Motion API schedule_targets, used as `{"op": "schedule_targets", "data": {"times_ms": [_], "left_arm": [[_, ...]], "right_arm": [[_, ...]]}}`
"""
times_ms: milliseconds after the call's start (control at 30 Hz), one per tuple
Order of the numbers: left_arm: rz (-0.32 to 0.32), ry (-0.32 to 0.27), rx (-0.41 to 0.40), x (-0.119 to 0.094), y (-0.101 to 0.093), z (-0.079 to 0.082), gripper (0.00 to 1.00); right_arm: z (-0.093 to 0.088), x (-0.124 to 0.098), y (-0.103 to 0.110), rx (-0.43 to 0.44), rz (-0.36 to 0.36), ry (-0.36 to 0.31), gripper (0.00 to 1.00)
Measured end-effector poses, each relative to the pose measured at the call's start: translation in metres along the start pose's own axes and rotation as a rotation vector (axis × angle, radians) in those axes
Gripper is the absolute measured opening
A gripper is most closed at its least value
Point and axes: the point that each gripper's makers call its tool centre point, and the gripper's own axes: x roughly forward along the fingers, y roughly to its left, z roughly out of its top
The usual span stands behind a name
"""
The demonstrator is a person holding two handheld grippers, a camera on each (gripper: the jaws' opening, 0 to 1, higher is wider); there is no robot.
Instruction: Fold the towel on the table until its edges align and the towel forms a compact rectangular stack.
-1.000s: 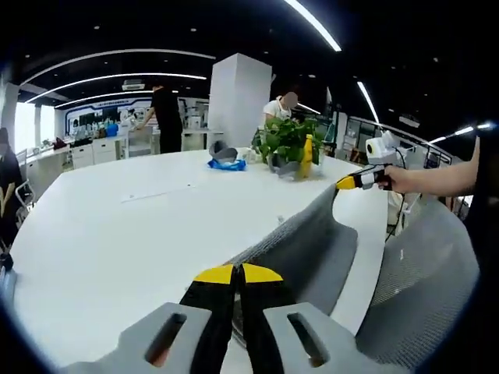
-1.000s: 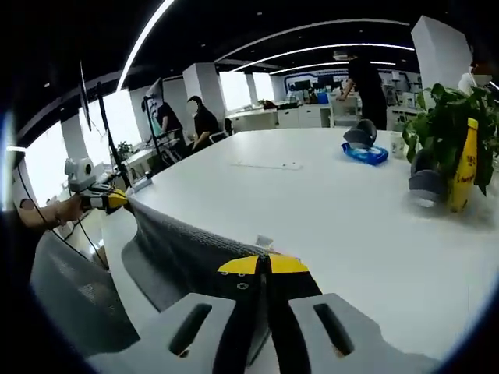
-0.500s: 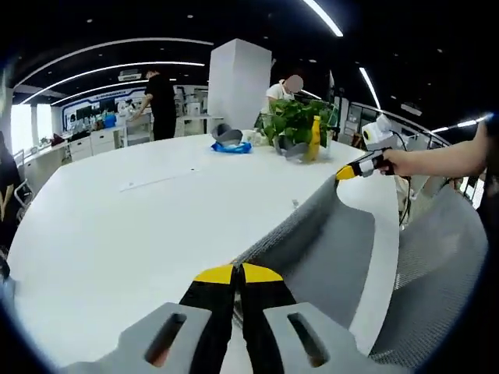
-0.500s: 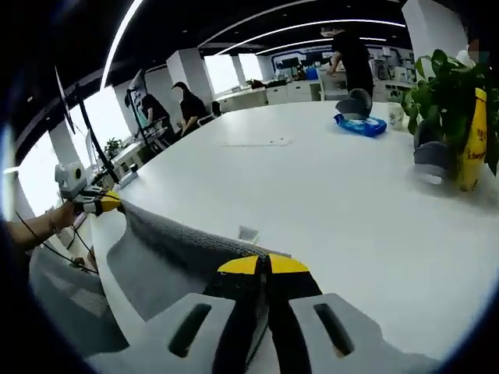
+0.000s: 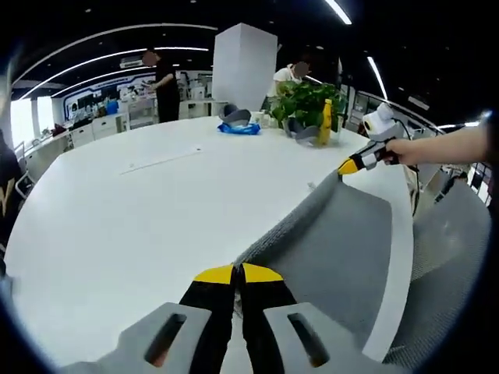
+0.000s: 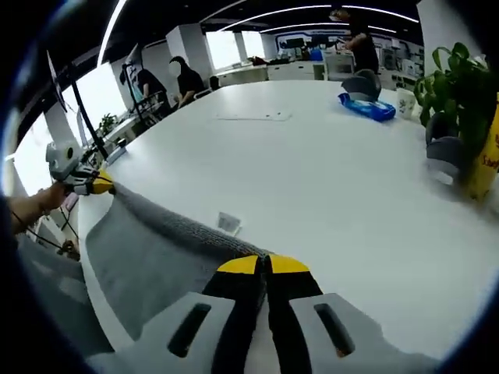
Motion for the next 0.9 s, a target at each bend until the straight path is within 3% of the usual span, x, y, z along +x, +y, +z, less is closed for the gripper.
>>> {"op": "schedule_targets", "data": {"times_ms": [167, 300, 467, 567, 667, 733, 900], "left_arm": [[0.017, 0.028, -0.025, 0.008, 0.008, -0.005, 0.02], [0.078, -0.013, -0.053, 0.001, 0.022, 0.002, 0.05], [0.075, -0.051, -0.109, -0.011, 0.026, 0.005, 0.05], [0.075, -0.051, -0.085, -0.015, 0.020, 0.006, 0.05], [0.039, -0.063, -0.078, -0.016, 0.002, 0.014, 0.06], [0.004, -0.089, -0.042, -0.018, -0.013, 0.025, 0.06], [-0.063, -0.112, 0.006, -0.020, -0.042, 0.039, 0.10]], "right_arm": [[-0.005, 0.009, 0.000, -0.024, -0.001, 0.032, 0.00], [-0.001, 0.005, -0.006, 0.013, -0.008, 0.005, 0.02], [-0.001, -0.003, -0.021, 0.024, -0.042, -0.002, 0.02], [0.002, -0.009, -0.027, 0.047, -0.055, -0.027, 0.03], [0.019, -0.011, -0.015, 0.072, 0.008, -0.128, 0.08], [0.021, -0.013, -0.006, 0.071, 0.036, -0.126, 0.08], [0.018, -0.004, 0.012, -0.033, 0.063, -0.076, 0.02]]}}
